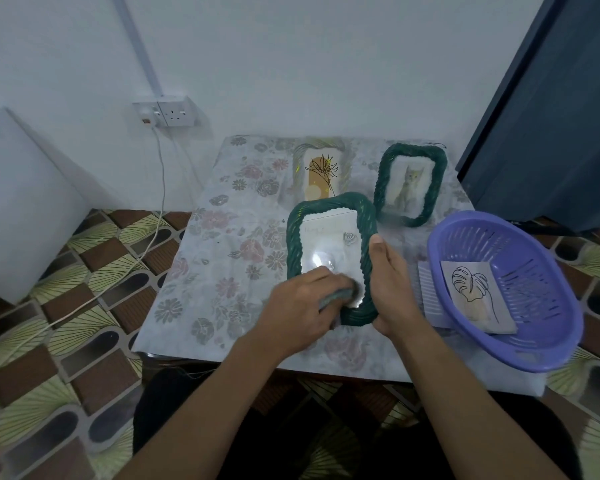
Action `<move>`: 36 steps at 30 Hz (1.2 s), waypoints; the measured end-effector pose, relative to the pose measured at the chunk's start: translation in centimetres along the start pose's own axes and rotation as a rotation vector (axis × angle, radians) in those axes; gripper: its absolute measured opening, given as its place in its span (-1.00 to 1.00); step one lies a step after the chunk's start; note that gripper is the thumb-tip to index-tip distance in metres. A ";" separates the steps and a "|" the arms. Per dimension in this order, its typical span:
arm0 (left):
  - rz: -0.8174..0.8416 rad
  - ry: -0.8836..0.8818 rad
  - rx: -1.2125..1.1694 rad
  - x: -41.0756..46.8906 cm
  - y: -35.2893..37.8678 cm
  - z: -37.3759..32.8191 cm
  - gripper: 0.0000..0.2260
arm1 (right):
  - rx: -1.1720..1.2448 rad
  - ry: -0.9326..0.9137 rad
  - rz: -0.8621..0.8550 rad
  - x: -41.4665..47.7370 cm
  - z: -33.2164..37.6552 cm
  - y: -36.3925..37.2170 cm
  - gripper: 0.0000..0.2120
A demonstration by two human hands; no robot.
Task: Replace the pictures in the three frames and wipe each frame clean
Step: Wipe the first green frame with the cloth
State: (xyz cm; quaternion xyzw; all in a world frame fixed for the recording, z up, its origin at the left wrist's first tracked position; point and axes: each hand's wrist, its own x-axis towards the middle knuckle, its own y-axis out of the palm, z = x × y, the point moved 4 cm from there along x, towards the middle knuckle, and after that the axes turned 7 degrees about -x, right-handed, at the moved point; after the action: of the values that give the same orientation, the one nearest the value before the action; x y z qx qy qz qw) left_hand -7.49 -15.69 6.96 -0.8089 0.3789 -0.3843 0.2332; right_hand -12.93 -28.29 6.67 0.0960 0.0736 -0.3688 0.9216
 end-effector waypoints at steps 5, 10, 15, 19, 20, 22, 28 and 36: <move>-0.204 -0.387 -0.514 -1.2 -2.8 2.0 -0.88 | 0.009 -0.020 -0.008 0.8 0.2 -0.5 -0.69; -0.656 -0.770 -1.047 -2.1 -4.8 5.7 -0.79 | 0.139 0.098 -0.036 1.8 -0.7 -1.6 -0.71; -0.625 -1.015 -1.134 -1.3 -6.1 6.3 -0.82 | 0.234 0.173 -0.015 1.8 -1.3 -1.6 -0.67; -0.706 -0.851 -1.241 0.3 -6.6 5.2 -0.80 | 0.263 0.220 0.031 1.7 -1.5 -1.0 -0.61; -0.674 -0.798 -1.231 0.6 -6.5 4.3 -0.75 | 0.278 0.240 0.050 1.6 -1.6 -0.8 -0.58; -0.539 -0.727 -1.063 1.0 -5.6 2.6 -0.68 | 0.311 0.267 0.095 1.6 -1.8 -0.1 -0.53; 0.201 -0.139 0.068 0.0 -0.5 -0.6 -0.54 | 0.369 0.296 0.210 1.3 -1.1 1.4 -0.42; 0.039 -0.385 0.310 1.8 0.5 1.0 -0.49 | 0.188 0.314 0.325 -0.4 -1.4 3.6 -0.49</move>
State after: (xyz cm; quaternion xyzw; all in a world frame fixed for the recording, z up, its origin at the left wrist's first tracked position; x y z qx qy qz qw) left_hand -6.20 -17.29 6.85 -0.8144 0.2795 -0.2719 0.4297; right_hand -10.82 -25.13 5.81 0.2480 0.1647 -0.2016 0.9331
